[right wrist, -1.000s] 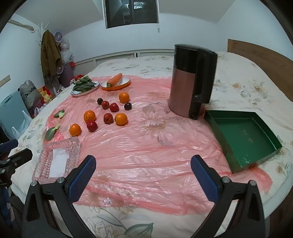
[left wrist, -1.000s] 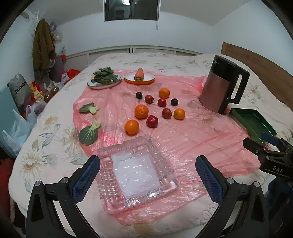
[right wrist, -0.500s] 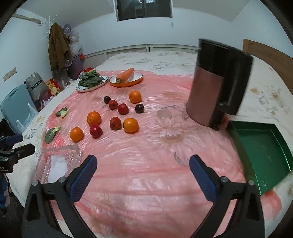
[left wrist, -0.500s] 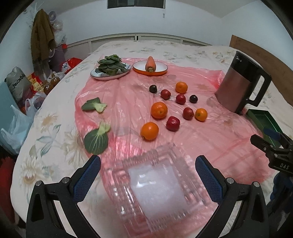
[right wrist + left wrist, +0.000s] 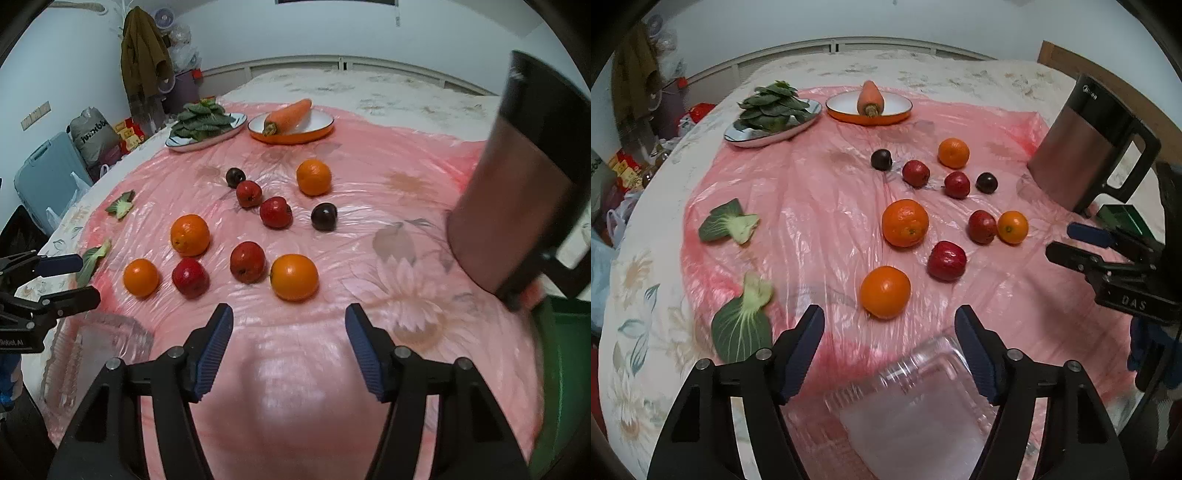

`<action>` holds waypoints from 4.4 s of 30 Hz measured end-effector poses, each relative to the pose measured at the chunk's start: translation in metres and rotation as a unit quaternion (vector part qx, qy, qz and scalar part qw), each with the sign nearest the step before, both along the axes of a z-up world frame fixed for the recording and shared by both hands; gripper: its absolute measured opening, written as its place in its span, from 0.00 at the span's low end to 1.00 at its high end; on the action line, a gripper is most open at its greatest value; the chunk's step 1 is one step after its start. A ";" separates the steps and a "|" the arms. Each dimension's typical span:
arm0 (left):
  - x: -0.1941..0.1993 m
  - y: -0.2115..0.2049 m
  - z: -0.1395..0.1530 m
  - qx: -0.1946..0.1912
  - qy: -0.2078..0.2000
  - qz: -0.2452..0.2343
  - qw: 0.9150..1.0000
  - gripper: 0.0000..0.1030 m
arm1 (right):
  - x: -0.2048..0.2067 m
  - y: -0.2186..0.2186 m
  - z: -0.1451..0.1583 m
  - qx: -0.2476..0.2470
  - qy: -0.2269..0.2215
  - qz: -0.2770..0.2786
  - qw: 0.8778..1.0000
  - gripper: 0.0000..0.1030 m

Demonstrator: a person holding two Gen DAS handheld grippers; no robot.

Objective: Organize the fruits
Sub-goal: 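Grasp an orange with the left tool while the right tool grasps another orange, then carry the left tool's orange toward the green tray while the right tool carries its orange, then open the left tool over the green tray while the right tool releases its orange there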

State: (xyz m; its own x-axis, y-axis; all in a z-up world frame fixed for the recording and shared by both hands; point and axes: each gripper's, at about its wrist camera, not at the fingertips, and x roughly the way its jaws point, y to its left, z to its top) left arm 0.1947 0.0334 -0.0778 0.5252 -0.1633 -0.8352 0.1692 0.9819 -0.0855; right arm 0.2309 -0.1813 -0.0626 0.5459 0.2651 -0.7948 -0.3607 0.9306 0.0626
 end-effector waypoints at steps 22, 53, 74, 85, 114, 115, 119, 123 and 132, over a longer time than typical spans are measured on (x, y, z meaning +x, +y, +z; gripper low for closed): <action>0.040 -0.011 -0.041 0.010 0.048 -0.041 0.998 0.46 | 0.057 0.015 -0.039 -0.015 0.047 0.020 0.999 0.57; 0.015 0.009 -0.001 -0.026 0.017 0.013 0.999 0.33 | 0.005 -0.025 0.004 0.016 0.017 -0.016 1.000 0.40; -0.025 -0.105 0.049 -0.025 -0.007 -0.050 0.998 0.33 | -0.075 -0.184 0.053 0.019 -0.022 -0.128 0.991 0.40; -0.015 -0.228 0.055 -0.049 0.007 -0.135 0.990 0.33 | -0.077 -0.283 0.045 0.014 -0.029 -0.204 0.978 0.40; 0.003 -0.478 -0.007 -0.012 0.076 -0.283 0.956 0.34 | -0.064 -0.422 -0.017 -0.019 -0.027 -0.320 0.947 0.40; 0.003 -0.480 -0.010 -0.007 0.077 -0.283 0.956 0.34 | -0.064 -0.422 -0.018 -0.021 -0.026 -0.320 0.947 0.40; 0.000 -0.485 -0.016 0.002 0.077 -0.286 0.955 0.34 | -0.063 -0.418 -0.021 -0.034 -0.022 -0.315 0.948 0.41; -0.002 -0.482 -0.017 0.000 0.075 -0.287 0.955 0.34 | -0.063 -0.417 -0.022 -0.037 -0.022 -0.316 0.948 0.42; -0.009 -0.475 0.000 -0.017 0.056 -0.287 0.956 0.54 | -0.075 -0.417 -0.009 -0.051 -0.037 -0.329 0.942 0.94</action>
State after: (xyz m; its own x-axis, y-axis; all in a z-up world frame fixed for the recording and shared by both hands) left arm 0.1861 -0.4418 -0.0778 0.2489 -0.4269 -0.8694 0.6676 0.7259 -0.1654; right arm 0.1558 -0.5980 -0.0712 0.6204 -0.2256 -0.7512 0.2963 0.9542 -0.0419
